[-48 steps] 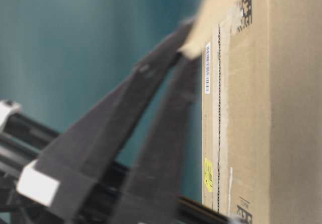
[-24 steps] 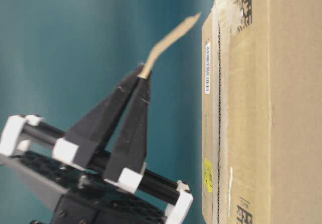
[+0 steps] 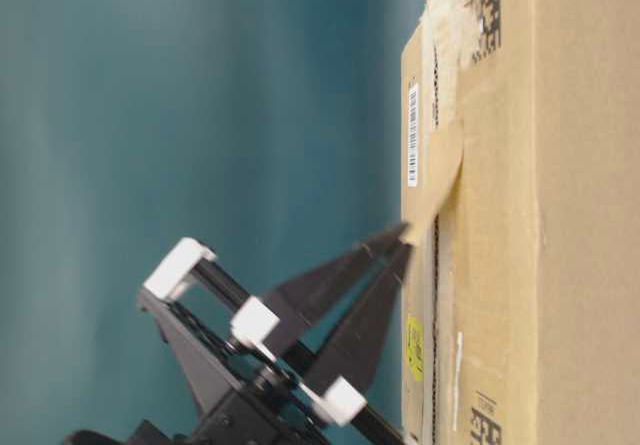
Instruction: Apply tape along the seams of the closed cardboard box to seal it securely.
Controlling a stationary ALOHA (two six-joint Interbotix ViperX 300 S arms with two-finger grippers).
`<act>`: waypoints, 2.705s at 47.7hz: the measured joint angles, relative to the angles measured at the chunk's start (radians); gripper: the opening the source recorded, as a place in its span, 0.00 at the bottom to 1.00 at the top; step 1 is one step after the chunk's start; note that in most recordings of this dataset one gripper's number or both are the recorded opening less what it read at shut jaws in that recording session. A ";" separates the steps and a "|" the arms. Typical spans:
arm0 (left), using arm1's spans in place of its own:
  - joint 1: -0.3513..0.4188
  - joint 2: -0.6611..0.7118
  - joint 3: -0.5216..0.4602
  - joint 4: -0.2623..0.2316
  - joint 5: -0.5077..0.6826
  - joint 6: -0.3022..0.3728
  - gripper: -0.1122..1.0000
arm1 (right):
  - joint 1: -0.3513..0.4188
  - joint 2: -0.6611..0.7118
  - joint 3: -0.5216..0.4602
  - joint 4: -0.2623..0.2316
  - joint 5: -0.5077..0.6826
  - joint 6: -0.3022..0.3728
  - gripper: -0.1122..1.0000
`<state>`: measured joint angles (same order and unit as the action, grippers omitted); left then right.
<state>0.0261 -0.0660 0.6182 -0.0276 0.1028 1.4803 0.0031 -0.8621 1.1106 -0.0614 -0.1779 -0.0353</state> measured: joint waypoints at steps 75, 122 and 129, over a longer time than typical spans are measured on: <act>0.018 -0.026 0.034 0.000 0.054 0.017 0.10 | -0.040 0.695 -0.385 0.020 -0.130 0.098 0.46; 0.018 -0.026 0.032 0.000 0.089 -0.005 0.10 | -0.060 0.893 -0.388 0.052 -0.152 0.133 0.44; 0.017 -0.025 0.021 0.000 0.098 -0.006 0.12 | -0.060 0.893 -0.388 0.052 -0.152 0.132 0.44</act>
<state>0.0430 -0.0905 0.6397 -0.0276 0.2010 1.4742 -0.0568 0.0307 0.7225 -0.0092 -0.3298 0.0966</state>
